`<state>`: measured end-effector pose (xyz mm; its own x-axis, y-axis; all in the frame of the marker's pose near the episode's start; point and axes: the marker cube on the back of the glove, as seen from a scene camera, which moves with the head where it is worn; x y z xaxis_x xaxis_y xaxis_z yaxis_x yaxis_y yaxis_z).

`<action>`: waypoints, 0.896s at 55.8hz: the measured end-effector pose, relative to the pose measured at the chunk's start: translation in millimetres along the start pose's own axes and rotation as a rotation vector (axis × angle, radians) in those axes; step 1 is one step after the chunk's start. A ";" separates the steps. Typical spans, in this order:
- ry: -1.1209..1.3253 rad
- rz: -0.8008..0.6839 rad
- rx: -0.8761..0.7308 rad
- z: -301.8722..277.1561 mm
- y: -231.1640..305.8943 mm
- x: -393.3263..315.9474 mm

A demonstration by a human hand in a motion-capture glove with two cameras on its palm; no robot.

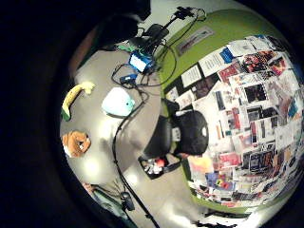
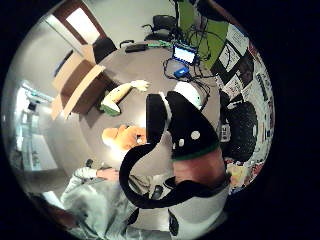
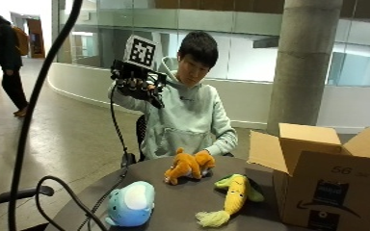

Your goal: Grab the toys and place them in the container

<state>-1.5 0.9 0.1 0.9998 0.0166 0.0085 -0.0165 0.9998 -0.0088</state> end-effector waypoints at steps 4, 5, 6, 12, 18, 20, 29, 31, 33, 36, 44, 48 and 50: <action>-0.018 0.000 -0.027 1.5 -1.8 -1.2; -0.025 0.002 -0.037 2.5 -3.0 -1.7; -0.033 0.007 -0.049 3.7 -4.7 -2.3; -0.091 0.044 -0.167 11.7 -16.7 -6.1; -0.165 0.027 -0.307 18.6 -25.2 -6.5; -0.189 0.033 -0.317 21.6 -29.3 -7.0; -0.268 0.020 -0.308 44.7 -52.6 -7.6; -0.281 0.011 -0.299 53.3 -57.9 -8.2; -0.290 0.006 -0.290 63.6 -63.7 -8.6; -0.298 -0.005 -0.274 83.9 -73.7 -8.8; -0.324 -0.002 -0.321 150.9 -86.4 -10.5; -0.335 0.021 -0.408 189.4 -84.4 -12.3; -0.343 0.045 -0.471 209.8 -81.7 -14.0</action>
<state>-16.0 -79.3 210.4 0.9371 0.1395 0.3200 0.0248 0.8877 -0.4597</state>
